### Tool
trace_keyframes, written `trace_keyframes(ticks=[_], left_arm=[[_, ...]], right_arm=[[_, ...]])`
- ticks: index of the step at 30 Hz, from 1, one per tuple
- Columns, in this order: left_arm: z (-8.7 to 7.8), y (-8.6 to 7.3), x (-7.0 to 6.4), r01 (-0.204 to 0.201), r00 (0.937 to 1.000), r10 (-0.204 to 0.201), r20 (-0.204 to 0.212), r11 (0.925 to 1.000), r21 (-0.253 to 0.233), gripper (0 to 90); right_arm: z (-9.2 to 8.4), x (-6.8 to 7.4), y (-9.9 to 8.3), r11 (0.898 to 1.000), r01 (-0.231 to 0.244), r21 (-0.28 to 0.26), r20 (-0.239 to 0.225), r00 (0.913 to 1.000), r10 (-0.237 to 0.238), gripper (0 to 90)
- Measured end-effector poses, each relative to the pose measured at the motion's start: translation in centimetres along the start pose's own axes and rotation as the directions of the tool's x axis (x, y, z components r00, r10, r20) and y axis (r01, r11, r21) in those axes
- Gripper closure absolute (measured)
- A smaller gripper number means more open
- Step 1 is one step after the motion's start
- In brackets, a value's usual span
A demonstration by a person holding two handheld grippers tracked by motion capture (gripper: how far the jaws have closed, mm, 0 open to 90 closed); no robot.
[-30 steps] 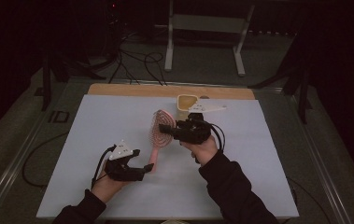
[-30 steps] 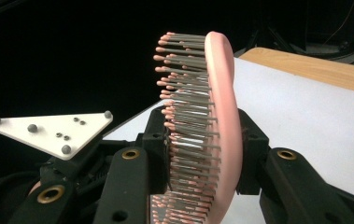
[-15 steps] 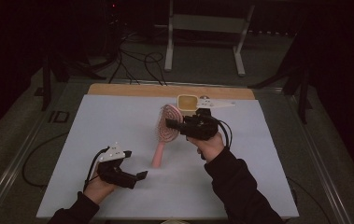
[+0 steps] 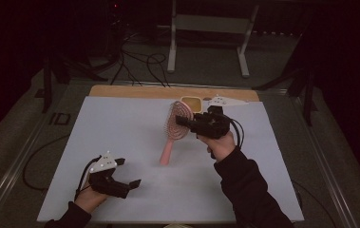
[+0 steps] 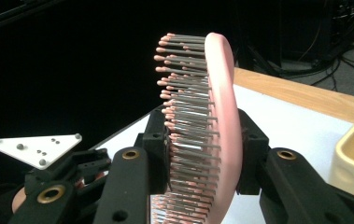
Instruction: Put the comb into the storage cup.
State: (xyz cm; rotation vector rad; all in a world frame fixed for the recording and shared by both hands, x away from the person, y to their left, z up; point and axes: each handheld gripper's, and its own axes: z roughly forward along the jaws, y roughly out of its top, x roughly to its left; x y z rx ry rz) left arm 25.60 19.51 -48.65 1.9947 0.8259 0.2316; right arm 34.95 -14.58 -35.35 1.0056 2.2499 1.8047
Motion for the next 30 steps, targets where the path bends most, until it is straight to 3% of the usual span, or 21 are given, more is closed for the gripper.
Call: trace_keyframes(ticks=[3,14,30], left_arm=[[-0.3,-0.6,0.1,-0.014,0.9996,0.015,-0.023,0.9998,0.011,0.1],[-1.4,-2.1,0.9,-0.009,0.9973,0.009,-0.074,0.9999,-0.011,0.1],[-2.2,-2.9,2.0,0.013,0.9964,-0.015,-0.083,0.9997,-0.02,0.1]], right_arm=[[-0.4,-0.2,0.2,1.0,0.002,-0.007,0.01,0.9999,-0.002,64.7],[-2.0,-1.1,1.6,0.999,0.02,-0.026,0.048,0.9987,-0.018,64.7],[-4.1,-2.4,4.2,0.997,0.045,-0.068,0.098,0.9944,-0.038,64.7]])
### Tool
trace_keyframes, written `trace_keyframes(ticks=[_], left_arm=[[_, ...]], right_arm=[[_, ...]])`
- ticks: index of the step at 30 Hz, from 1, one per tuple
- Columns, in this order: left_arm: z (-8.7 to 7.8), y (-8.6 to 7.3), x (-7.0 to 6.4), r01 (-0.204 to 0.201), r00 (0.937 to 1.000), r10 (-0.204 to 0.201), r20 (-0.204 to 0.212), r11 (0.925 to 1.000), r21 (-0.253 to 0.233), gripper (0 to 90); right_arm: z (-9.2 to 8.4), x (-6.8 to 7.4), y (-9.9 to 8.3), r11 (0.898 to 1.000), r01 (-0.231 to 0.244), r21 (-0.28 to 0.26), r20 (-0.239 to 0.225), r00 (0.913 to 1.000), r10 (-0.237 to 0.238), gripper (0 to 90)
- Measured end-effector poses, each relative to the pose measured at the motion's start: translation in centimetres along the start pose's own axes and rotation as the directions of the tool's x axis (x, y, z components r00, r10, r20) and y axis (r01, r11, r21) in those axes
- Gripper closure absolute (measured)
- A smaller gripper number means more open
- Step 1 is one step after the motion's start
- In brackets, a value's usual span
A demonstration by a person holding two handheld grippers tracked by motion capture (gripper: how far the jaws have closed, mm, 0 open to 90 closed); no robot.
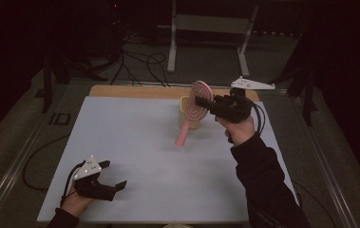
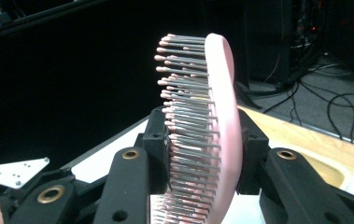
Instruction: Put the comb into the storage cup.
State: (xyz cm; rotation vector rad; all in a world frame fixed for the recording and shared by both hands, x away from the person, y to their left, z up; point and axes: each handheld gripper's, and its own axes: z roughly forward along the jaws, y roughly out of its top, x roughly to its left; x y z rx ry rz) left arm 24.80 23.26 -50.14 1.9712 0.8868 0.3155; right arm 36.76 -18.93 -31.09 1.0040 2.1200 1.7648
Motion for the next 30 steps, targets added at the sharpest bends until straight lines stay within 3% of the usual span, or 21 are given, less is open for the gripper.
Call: trace_keyframes(ticks=[12,22,30], left_arm=[[-0.6,0.1,0.5,0.007,0.9993,-0.01,-0.035,0.9961,-0.087,0.1],[-0.6,0.1,0.4,0.006,0.9995,-0.008,-0.032,0.9969,-0.079,0.1],[-0.6,0.1,0.4,0.002,0.9996,-0.004,-0.026,0.9975,-0.071,0.1]], right_arm=[[-1.4,-1.1,1.9,0.999,0.022,-0.037,0.057,0.9982,-0.02,64.7],[-1.7,-2.3,2.9,0.998,0.02,-0.065,0.097,0.9952,-0.014,64.7],[-1.4,-2.7,3.9,0.995,0.048,-0.086,0.127,0.9913,-0.037,64.7]])
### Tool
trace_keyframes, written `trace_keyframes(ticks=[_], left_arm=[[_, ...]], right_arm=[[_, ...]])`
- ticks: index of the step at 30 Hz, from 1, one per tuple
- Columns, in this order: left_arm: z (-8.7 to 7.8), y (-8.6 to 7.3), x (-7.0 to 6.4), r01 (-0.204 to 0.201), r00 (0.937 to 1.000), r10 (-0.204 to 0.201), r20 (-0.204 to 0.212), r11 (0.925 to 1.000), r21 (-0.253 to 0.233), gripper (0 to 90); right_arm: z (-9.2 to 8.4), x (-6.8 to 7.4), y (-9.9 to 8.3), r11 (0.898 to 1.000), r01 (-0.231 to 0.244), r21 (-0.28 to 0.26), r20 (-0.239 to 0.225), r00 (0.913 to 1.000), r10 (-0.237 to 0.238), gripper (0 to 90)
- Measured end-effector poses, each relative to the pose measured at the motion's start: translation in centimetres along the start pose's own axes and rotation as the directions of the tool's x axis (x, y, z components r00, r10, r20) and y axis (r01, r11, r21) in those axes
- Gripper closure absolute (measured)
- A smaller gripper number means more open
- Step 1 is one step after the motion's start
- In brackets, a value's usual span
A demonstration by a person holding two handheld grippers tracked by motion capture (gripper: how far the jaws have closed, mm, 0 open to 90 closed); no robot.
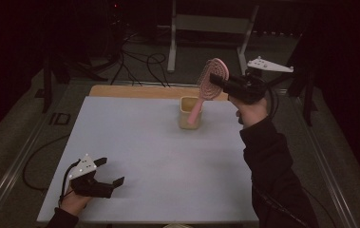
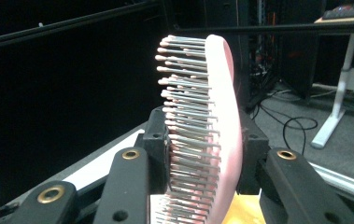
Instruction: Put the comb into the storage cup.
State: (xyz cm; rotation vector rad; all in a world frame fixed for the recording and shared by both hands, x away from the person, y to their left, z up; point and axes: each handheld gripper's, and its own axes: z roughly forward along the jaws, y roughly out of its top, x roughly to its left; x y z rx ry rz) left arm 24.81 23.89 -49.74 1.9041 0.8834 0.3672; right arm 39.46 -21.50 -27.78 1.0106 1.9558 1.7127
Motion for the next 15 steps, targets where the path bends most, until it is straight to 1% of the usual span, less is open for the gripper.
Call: trace_keyframes(ticks=[3,5,7,10,15], left_arm=[[0.0,0.0,0.0,0.002,1.0,-0.002,0.002,1.0,0.0,0.1],[0.0,0.1,-0.2,-0.007,1.0,0.007,-0.004,0.9999,-0.008,0.1],[-0.1,0.1,-0.3,-0.008,1.0,0.008,0.002,0.9999,-0.015,0.1],[-0.1,0.1,-0.3,-0.012,0.9998,0.012,0.013,0.9998,-0.019,0.1],[-0.1,0.1,-0.3,-0.015,0.9998,0.015,0.013,0.9998,-0.017,0.1]], right_arm=[[0.1,-0.1,0.3,1.0,0.002,-0.009,0.011,0.9999,-0.002,64.7],[0.3,-0.4,0.8,1.0,0.008,-0.018,0.026,0.9996,-0.008,64.7],[0.4,-0.5,1.0,1.0,0.012,-0.025,0.034,0.9994,-0.011,64.7],[0.6,-0.7,1.1,0.999,0.014,-0.031,0.048,0.9988,-0.013,64.8],[1.0,-1.1,1.3,0.999,0.012,-0.04,0.066,0.9978,-0.01,64.7]])
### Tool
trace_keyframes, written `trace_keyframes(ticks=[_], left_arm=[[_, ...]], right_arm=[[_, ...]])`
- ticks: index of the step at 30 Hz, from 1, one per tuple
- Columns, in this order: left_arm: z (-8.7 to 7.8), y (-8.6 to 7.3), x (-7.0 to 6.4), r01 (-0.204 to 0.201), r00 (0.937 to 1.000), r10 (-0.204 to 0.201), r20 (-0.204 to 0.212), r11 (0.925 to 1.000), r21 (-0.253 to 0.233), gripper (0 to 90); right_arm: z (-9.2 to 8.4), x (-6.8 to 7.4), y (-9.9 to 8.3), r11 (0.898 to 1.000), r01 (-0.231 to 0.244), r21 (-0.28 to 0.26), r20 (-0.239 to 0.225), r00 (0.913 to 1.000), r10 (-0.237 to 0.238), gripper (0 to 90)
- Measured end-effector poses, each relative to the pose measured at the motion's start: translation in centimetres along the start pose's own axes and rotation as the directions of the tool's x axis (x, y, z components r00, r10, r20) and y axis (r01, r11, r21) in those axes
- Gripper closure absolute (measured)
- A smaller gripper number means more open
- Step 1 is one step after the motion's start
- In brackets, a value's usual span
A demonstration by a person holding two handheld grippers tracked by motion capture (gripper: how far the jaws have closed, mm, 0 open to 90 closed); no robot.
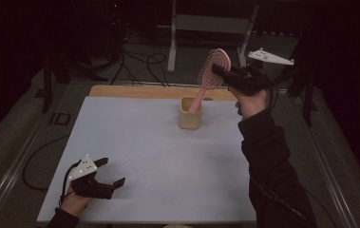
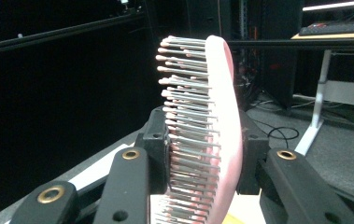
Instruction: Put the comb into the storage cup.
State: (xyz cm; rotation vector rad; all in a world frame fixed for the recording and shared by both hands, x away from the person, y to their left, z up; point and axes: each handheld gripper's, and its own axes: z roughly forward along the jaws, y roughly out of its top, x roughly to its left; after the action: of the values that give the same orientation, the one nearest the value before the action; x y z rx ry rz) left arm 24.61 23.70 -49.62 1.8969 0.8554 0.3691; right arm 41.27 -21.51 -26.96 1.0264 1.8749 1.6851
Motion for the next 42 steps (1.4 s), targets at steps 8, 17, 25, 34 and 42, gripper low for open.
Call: trace_keyframes(ticks=[8,17,25,34,42], left_arm=[[-0.1,0.0,-0.1,0.0,0.9999,0.0,-0.014,1.0,-0.01,0.1],[0.0,0.0,-0.1,-0.004,1.0,0.004,0.003,1.0,-0.004,0.1],[0.0,0.0,-0.2,-0.009,0.9999,0.009,0.013,1.0,-0.001,0.1],[-0.1,0.0,-0.1,-0.005,0.9999,0.006,0.016,0.9999,-0.009,0.1],[0.0,-0.1,-0.1,-0.009,0.9998,0.009,0.016,1.0,-0.003,0.1]], right_arm=[[0.8,-0.6,-0.4,1.0,0.012,-0.014,0.043,0.999,-0.011,64.8],[2.0,-1.8,-1.5,1.0,-0.014,-0.026,0.072,0.9973,0.016,64.8],[3.2,-2.1,-2.0,1.0,-0.01,-0.025,0.092,0.9957,0.012,64.8],[5.1,-2.0,-3.1,1.0,0.014,-0.003,0.117,0.993,-0.014,64.8],[6.0,-2.3,-3.9,1.0,0.004,0.001,0.123,0.9924,-0.004,64.8]])
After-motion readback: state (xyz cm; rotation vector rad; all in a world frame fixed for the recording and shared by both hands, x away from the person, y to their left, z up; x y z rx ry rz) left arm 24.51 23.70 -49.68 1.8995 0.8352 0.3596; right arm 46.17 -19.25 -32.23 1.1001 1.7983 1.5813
